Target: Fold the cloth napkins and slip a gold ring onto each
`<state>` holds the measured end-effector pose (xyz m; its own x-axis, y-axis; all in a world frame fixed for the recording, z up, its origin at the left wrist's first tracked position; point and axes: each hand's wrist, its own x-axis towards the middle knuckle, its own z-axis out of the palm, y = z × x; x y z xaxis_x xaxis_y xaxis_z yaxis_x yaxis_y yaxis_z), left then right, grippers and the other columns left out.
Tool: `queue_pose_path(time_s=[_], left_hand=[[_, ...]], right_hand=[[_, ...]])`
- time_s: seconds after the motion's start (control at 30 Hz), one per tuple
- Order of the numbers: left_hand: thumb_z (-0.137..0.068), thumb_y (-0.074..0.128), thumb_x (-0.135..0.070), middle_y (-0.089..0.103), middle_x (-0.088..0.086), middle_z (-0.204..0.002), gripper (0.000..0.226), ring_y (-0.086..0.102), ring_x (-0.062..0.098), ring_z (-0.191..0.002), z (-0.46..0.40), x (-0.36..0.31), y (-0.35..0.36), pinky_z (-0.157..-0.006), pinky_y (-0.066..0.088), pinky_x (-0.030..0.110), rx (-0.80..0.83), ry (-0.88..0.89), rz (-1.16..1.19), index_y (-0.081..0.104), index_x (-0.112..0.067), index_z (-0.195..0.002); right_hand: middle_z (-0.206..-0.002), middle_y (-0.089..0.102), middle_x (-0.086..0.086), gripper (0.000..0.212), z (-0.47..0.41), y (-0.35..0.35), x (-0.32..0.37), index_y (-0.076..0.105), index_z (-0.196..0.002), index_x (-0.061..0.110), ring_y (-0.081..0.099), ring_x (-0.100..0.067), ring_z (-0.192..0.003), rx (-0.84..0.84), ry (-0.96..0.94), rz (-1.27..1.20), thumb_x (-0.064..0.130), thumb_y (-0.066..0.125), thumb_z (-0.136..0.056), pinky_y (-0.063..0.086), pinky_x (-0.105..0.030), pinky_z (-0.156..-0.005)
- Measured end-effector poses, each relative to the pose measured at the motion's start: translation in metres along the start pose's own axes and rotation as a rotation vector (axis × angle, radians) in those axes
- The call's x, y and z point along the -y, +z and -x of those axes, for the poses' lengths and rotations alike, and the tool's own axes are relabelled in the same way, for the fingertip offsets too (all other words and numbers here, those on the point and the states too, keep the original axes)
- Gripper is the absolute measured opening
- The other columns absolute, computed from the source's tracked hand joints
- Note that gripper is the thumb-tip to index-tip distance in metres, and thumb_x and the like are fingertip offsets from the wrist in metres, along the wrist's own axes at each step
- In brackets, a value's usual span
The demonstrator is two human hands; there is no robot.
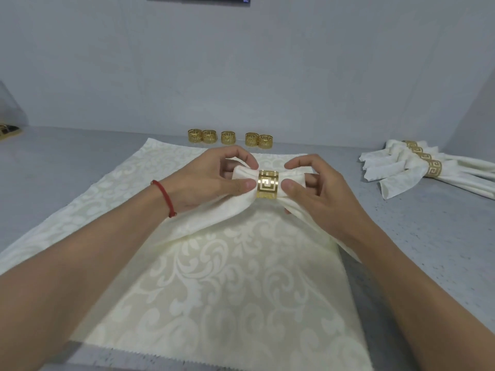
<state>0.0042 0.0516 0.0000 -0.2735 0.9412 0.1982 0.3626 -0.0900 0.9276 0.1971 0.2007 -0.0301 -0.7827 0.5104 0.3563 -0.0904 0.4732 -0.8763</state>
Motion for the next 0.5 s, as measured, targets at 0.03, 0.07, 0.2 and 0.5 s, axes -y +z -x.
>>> queue_pose_path(time_s=[0.03, 0.07, 0.2, 0.5], left_hand=[[-0.086, 0.073, 0.0, 0.069, 0.006, -0.094, 0.032, 0.064, 0.013, -0.075, 0.001, -0.004, -0.001, -0.069, 0.05, 0.021, 0.015, -0.006, -0.005, 0.061, -0.004, -0.116], [-0.085, 0.073, 0.002, 0.068, 0.007, -0.097, 0.035, 0.064, 0.015, -0.079, 0.002, -0.008, -0.002, -0.071, 0.051, 0.022, 0.021, -0.007, -0.002, 0.062, -0.005, -0.118], [-0.082, 0.074, 0.009, 0.067, 0.006, -0.104, 0.048, 0.064, 0.015, -0.092, 0.007, -0.022, 0.001, -0.076, 0.052, 0.025, 0.008, -0.015, -0.012, 0.063, -0.01, -0.124], [-0.075, 0.072, -0.013, 0.07, -0.005, -0.095, 0.039, 0.068, 0.011, -0.077, 0.008, -0.057, 0.041, -0.063, 0.056, 0.031, -0.165, 0.107, -0.486, 0.065, -0.032, -0.109]], right_hand=[[-0.095, 0.066, -0.032, 0.025, 0.0, 0.001, 0.002, 0.061, -0.116, 0.038, 0.063, -0.054, -0.079, -0.014, 0.001, 0.006, 0.038, 0.07, -0.093, 0.055, -0.068, -0.074], [-0.094, 0.07, -0.026, 0.021, 0.001, 0.002, 0.005, 0.064, -0.115, 0.034, 0.066, -0.05, -0.077, -0.029, -0.001, -0.008, 0.034, 0.07, -0.094, 0.058, -0.062, -0.074], [-0.099, 0.076, -0.004, 0.014, 0.003, -0.002, 0.021, 0.068, -0.113, 0.018, 0.075, -0.035, -0.069, -0.038, 0.028, -0.065, 0.022, 0.068, -0.099, 0.062, -0.05, -0.07], [-0.09, 0.079, -0.005, 0.015, 0.021, -0.037, 0.053, 0.07, -0.107, 0.013, 0.077, -0.03, -0.074, -0.001, 0.106, 0.009, 0.025, 0.065, -0.1, 0.063, -0.038, -0.069]])
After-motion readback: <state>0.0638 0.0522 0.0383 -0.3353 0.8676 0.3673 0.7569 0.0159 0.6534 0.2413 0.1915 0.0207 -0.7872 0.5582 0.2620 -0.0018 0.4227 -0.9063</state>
